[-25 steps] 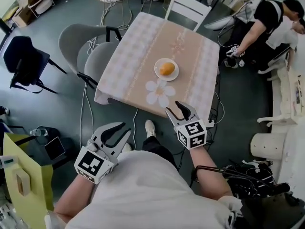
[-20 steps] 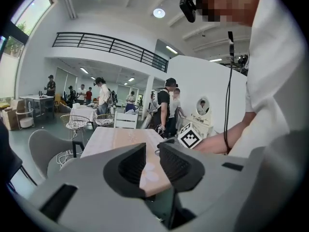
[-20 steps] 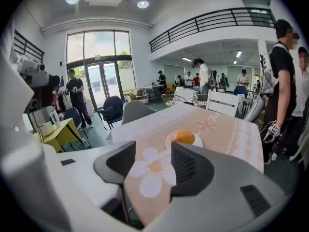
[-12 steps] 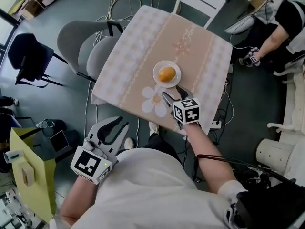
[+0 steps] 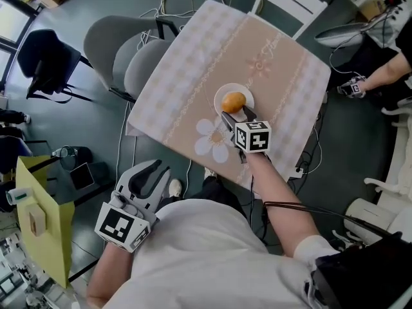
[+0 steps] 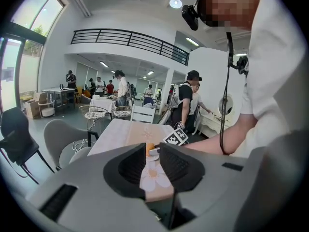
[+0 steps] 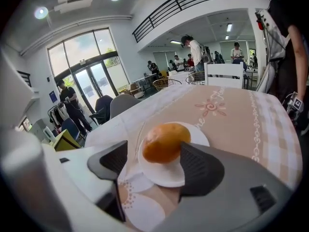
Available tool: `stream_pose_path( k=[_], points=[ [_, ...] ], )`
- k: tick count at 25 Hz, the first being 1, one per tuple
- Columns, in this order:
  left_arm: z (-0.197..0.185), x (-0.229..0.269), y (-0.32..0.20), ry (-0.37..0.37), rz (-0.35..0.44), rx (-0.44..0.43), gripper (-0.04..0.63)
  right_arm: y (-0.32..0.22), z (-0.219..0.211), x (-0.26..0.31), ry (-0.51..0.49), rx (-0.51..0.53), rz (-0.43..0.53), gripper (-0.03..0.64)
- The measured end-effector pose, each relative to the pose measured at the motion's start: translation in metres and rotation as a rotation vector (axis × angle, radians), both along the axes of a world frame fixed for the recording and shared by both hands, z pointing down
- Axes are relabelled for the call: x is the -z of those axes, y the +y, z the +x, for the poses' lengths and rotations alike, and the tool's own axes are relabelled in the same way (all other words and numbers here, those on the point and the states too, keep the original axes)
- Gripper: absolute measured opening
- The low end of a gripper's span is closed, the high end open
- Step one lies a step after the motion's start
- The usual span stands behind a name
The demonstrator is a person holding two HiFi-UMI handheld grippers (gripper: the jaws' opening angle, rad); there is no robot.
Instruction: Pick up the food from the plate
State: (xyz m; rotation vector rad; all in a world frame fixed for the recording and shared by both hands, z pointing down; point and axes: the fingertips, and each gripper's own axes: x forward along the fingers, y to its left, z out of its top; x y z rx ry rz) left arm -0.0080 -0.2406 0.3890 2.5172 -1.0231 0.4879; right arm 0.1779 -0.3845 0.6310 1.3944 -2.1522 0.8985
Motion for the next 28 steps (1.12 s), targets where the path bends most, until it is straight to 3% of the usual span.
stream_pose_path(
  k=[8,14,28],
  points=[
    [-0.005,0.002,-0.010,-0.014,0.000,0.045,0.081,-0.026,0.001,-0.004,0.034,0.030,0.008,0.345],
    [-0.011,0.002,-0.015,-0.018,0.006,0.069,0.081,-0.028,-0.005,-0.024,0.151,0.112,0.012,0.345],
    [-0.029,0.006,-0.012,-0.022,0.021,0.103,0.081,-0.035,-0.008,-0.025,0.175,0.112,0.023,0.345]
  ],
)
